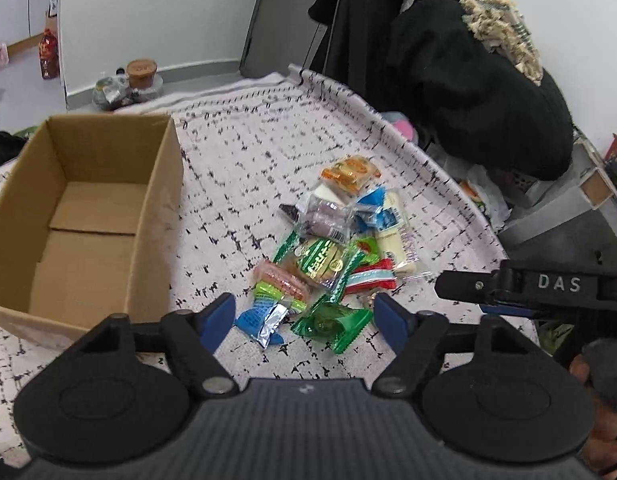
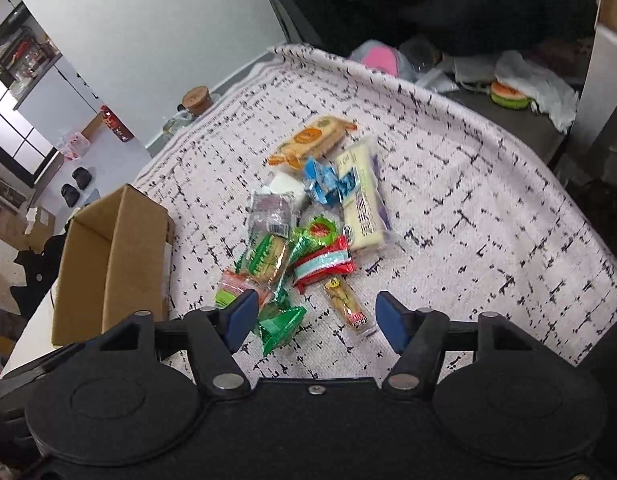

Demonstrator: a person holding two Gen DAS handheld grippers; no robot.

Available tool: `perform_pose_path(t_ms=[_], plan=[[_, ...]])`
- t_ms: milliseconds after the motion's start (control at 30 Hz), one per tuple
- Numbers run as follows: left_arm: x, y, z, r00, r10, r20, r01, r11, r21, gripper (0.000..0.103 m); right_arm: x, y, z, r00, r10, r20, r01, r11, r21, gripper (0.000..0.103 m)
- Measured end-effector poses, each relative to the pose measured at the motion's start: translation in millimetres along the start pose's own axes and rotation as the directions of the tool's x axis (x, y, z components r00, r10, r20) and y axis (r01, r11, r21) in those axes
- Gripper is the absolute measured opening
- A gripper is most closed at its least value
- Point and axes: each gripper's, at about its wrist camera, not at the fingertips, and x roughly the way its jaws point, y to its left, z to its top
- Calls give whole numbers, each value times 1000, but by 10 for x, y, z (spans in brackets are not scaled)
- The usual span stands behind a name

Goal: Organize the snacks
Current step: 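Grasp a blue-wrapped candy with the left tool while the right tool grasps a yellow-wrapped snack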

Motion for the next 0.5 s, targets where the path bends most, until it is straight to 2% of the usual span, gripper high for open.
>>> perform_pose_path(t_ms=[67,133,167,400,500], plan=[[108,29,-4,1000,5,-21,-5,1000,-16,69,70,-13,6,1000,-9,-18,9,1000,11,60],[212,56,-11,999,6,-36,-7,1000,-29,67,141,-57,17,999,-39,-32,40,998,39,50],[262,68,-15,999,7,-43,-8,999,-31,66,187,-82,27,998,-50,-47,53,997,56,48],[582,129,-16,996,25,-89,-28,999,-37,61,492,-33,83,991,-61,-119,71,995,74,48],[697,138,-16,994,29,-106,-33,999,-34,61,617,-29,102,987,-92,-130,104,991,88,48]])
